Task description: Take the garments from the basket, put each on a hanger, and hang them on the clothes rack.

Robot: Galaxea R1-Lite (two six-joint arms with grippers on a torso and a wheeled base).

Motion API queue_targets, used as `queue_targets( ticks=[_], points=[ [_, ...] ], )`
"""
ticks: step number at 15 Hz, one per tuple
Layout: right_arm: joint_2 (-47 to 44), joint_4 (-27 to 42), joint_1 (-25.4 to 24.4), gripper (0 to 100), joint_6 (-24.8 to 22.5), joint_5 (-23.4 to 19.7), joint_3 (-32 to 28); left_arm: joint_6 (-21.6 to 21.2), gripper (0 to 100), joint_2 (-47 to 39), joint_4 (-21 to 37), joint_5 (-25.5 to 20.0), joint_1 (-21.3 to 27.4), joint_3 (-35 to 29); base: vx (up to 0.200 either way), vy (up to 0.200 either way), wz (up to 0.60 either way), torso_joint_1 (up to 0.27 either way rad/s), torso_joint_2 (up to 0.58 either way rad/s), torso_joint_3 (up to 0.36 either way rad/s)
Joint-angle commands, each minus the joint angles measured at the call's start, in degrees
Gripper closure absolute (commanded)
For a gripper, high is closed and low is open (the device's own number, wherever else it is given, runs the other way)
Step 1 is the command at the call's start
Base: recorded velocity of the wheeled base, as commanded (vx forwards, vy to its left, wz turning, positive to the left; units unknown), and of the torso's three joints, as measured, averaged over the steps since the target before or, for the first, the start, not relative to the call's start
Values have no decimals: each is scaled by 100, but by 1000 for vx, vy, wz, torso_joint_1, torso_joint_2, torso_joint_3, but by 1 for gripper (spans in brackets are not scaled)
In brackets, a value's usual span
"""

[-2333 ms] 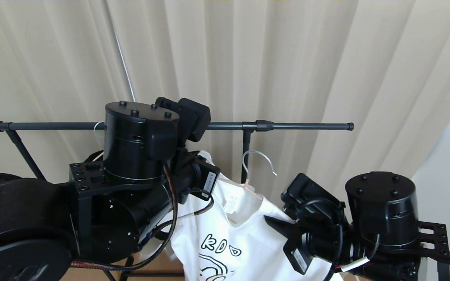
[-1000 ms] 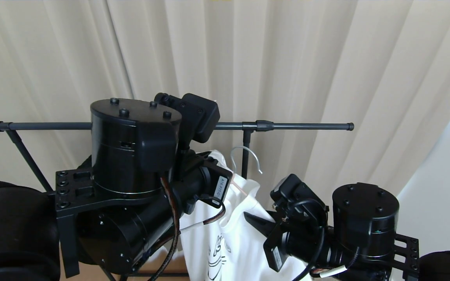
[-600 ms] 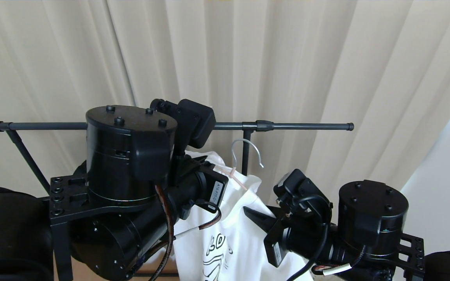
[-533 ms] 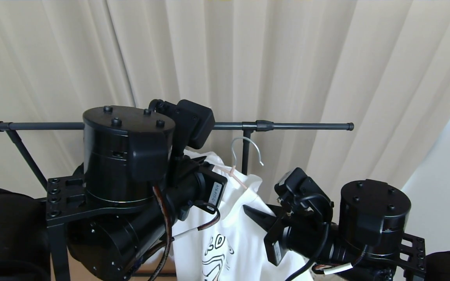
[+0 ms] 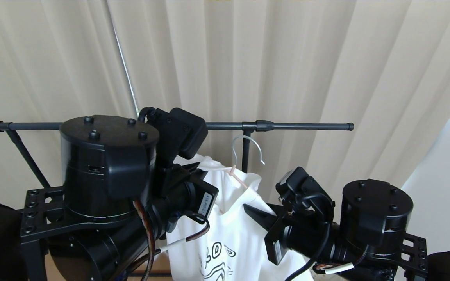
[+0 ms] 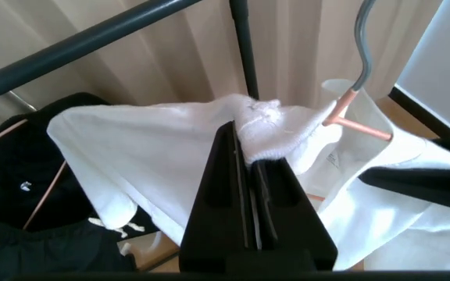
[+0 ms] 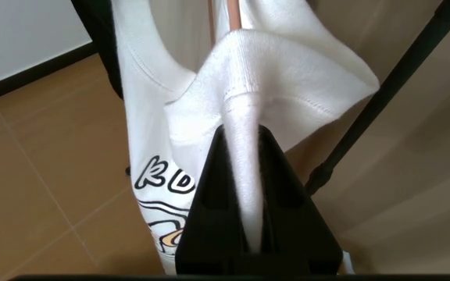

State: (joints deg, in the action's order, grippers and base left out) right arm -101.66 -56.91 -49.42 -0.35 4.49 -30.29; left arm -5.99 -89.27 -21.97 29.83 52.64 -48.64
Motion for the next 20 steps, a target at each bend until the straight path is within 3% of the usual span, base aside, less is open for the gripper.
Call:
queue_targets(
  ticks=[1,2,3,11,14,18,20],
  points=[
    [23,-5,-6,100,0,0,-3,-8,100,41,-1,5,1,100,0,0,0,0,0,0],
    [23,-5,-6,100,27,0,-3,-8,100,41,-1,-4,1,153,0,0,0,0,0,0],
    [32,-5,-6,100,44,0,-3,-8,0,24,-1,-12,18,197,0,0,0,0,0,0],
    [41,-66,3,100,62,0,41,-8,0,191,-18,-118,-8,294,0,0,0,0,0,0],
    [-3,-629,126,100,27,-62,296,1,0,560,-9,-127,-280,478,0,0,0,0,0,0],
    [164,-769,468,100,18,-616,507,54,0,868,-18,-232,-957,874,0,0,0,0,0,0],
    [384,-954,925,100,0,-1336,656,159,0,929,-18,-882,-1652,1041,0,0,0,0,0,0]
  ],
)
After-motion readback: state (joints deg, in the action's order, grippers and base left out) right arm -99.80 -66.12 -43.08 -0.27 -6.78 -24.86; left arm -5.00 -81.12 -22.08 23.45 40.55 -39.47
